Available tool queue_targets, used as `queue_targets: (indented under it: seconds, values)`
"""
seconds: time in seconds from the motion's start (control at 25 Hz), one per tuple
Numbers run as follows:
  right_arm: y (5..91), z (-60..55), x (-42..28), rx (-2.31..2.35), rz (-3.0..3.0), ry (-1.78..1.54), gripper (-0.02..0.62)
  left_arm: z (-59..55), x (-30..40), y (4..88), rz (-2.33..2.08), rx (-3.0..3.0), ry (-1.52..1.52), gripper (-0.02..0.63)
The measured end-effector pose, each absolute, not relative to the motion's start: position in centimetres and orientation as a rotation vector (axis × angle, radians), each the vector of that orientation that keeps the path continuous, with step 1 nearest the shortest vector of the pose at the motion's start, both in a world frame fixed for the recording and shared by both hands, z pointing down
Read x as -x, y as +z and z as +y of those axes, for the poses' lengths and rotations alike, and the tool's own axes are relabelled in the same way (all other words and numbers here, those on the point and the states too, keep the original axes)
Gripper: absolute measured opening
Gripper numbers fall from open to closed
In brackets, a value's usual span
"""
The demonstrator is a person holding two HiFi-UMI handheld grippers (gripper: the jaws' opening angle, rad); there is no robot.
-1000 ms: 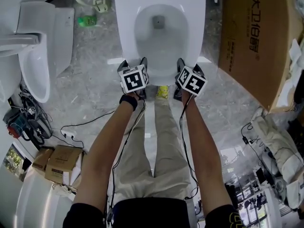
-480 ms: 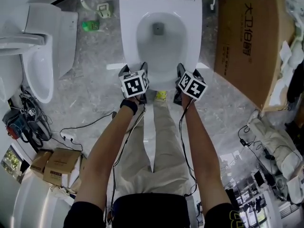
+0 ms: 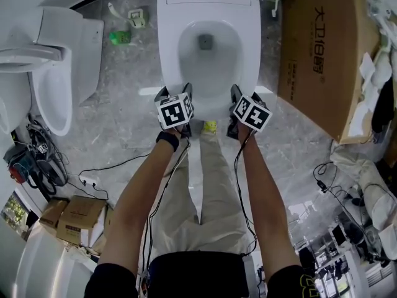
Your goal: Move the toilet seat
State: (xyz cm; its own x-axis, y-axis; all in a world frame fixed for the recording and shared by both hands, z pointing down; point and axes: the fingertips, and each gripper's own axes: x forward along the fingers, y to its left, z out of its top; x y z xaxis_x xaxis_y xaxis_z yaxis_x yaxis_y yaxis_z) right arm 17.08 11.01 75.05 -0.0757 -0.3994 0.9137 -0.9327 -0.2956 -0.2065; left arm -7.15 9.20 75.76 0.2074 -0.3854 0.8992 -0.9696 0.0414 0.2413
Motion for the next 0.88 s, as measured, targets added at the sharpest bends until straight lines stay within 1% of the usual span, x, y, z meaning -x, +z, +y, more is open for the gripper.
queue_targets:
  seconds: [0.28, 0.88]
  values:
    - [73.3, 10.5, -17.0, -1.727, -1.468, 1.361, 0.324, 8.7, 7.3, 74.1, -1.352, -1.529, 0.716, 0.344]
    - [67.2, 8.7, -16.9, -1.782, -1.575, 1.415, 0.318, 6.9, 7.4, 67.9, -1.346, -1.551, 0.589, 0.341]
